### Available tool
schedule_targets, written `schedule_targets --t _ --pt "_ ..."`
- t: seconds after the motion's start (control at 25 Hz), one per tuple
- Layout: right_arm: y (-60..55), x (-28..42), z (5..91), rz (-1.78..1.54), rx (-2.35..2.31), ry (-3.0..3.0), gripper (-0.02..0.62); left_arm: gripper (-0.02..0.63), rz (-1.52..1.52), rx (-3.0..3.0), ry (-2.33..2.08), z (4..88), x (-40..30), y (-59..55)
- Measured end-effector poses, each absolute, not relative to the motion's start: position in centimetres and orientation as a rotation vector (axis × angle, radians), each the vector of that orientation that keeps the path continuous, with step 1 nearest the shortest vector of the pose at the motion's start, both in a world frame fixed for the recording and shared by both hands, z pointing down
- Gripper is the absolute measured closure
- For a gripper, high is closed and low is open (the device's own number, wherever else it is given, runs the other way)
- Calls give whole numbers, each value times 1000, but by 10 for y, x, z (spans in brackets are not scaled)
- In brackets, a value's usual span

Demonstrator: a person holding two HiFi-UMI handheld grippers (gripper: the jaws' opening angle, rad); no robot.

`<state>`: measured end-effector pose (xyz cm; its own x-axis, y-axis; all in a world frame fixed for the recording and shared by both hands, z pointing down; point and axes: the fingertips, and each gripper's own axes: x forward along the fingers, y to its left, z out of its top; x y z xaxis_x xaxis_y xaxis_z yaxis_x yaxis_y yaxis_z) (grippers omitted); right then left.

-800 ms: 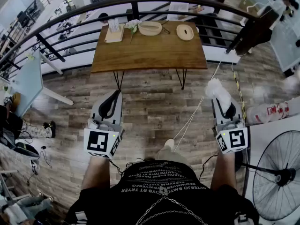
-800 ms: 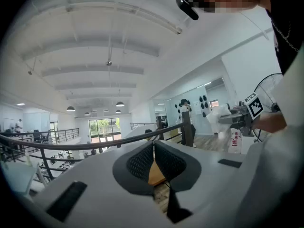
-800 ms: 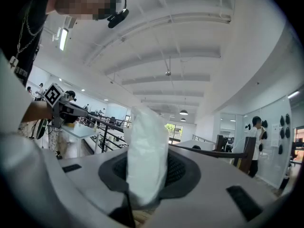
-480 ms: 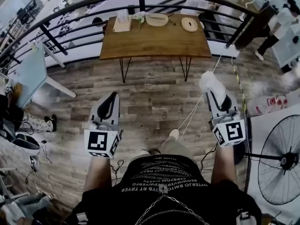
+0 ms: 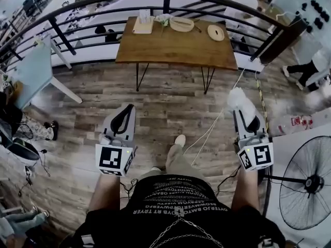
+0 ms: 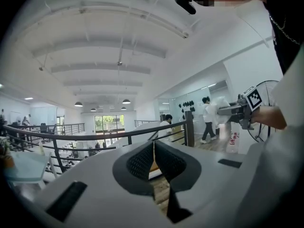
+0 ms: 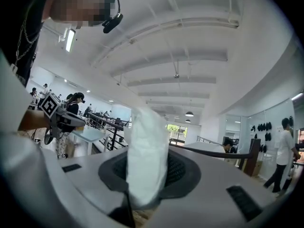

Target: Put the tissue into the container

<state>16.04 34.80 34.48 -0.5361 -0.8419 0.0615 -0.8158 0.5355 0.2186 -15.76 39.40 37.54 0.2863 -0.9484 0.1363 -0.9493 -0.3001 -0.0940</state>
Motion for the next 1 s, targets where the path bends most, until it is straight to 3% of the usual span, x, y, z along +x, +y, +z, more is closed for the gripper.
schedule_targets --t 1.0 --pt "117 194 341 -238 1399 -2636 479 575 318 2541 -1851 356 -109 156"
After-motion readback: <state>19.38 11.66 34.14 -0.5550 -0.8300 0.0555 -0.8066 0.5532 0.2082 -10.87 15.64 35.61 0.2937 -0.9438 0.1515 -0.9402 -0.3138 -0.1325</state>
